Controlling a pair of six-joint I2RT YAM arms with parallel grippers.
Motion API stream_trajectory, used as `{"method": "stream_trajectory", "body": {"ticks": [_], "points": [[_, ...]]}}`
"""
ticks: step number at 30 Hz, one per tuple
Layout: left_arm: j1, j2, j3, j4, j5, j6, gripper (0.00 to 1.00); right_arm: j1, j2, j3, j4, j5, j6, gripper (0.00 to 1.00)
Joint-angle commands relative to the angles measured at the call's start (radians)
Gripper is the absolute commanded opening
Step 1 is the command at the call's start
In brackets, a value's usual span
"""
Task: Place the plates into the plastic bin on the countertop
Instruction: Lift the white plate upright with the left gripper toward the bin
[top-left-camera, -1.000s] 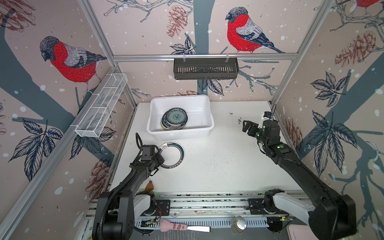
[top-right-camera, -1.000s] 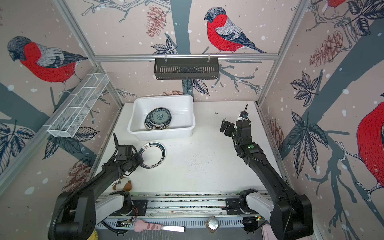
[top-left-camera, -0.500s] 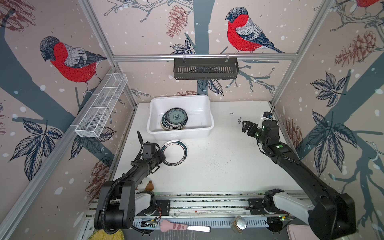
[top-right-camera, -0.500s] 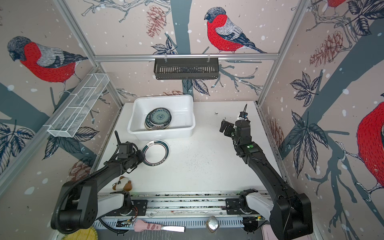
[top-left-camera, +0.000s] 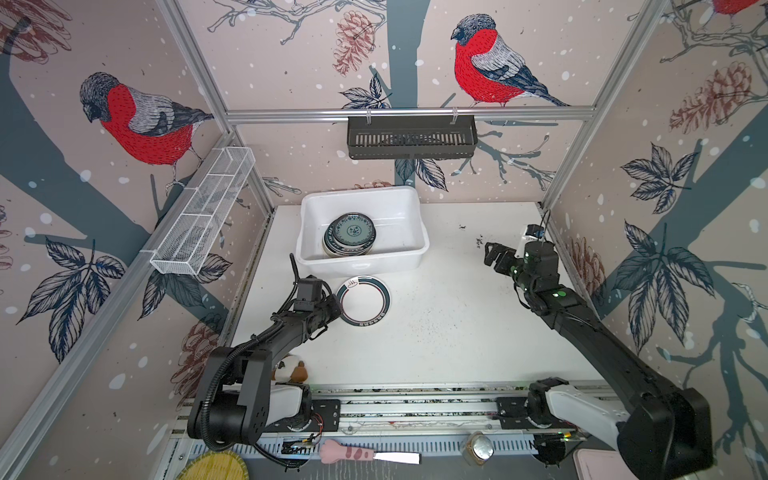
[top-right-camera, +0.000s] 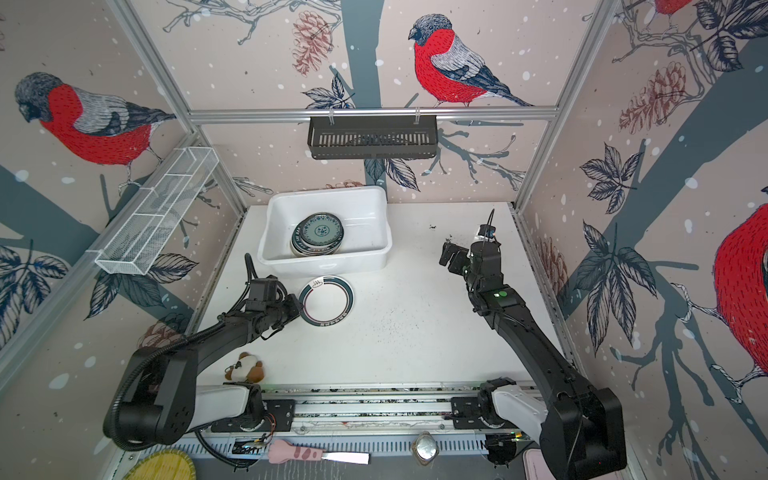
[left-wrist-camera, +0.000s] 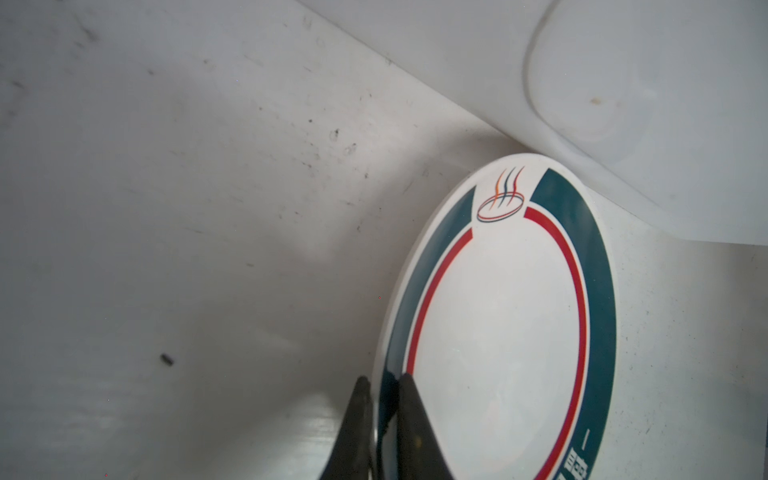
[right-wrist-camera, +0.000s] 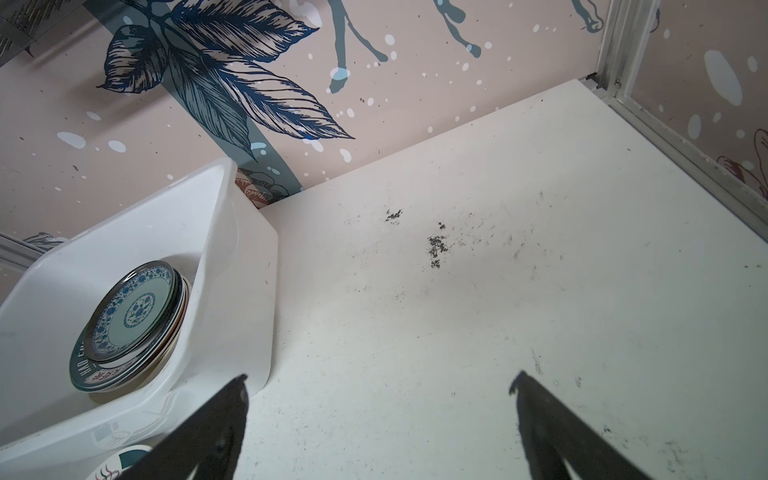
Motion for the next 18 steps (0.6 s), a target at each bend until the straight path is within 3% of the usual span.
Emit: {"method": "stream_trajectory", "body": {"ticks": [1, 18], "points": [[-0.007, -0.017, -0.015, -0.059, -0.023, 0.026, 0.00, 0.003, -0.008, -0.004, 0.022, 0.018, -0.001, 0.99], [-0.031, -0.248, -0.059, 0.021, 0.111, 0.087, 0.00, 0.001, -0.003, -0.002, 0.022, 0.018, 0.000, 0.99]]}}
